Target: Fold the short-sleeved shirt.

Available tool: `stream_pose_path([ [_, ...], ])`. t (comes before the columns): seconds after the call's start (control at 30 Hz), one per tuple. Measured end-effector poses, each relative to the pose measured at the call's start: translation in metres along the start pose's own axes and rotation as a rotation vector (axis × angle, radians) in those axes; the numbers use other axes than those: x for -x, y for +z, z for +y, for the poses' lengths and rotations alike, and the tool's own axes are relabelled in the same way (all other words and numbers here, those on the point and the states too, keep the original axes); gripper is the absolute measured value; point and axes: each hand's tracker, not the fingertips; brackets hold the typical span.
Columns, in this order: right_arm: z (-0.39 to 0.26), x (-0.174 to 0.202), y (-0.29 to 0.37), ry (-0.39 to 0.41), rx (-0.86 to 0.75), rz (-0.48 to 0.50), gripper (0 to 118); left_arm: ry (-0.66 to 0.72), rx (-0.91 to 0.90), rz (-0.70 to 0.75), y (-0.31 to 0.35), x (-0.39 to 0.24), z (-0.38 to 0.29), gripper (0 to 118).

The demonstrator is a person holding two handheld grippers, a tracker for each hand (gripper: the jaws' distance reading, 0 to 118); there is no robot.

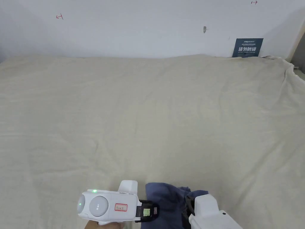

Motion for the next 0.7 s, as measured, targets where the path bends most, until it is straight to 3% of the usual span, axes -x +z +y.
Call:
stream_pose_path([
  [0.2,0.043,-0.023,0.031,0.025,-0.117,-0.042,0,-0.027,-0.062,0.068,0.043,0.02,0.021,17],
  [0.43,0.087,-0.035,0.056,0.042,-0.229,-0.088,0,0.014,-0.137,0.291,0.13,0.098,0.049,17],
  [0.7,0.114,-0.025,0.048,0.063,-0.271,-0.09,0,0.089,-0.199,0.529,0.233,0.191,0.071,17],
])
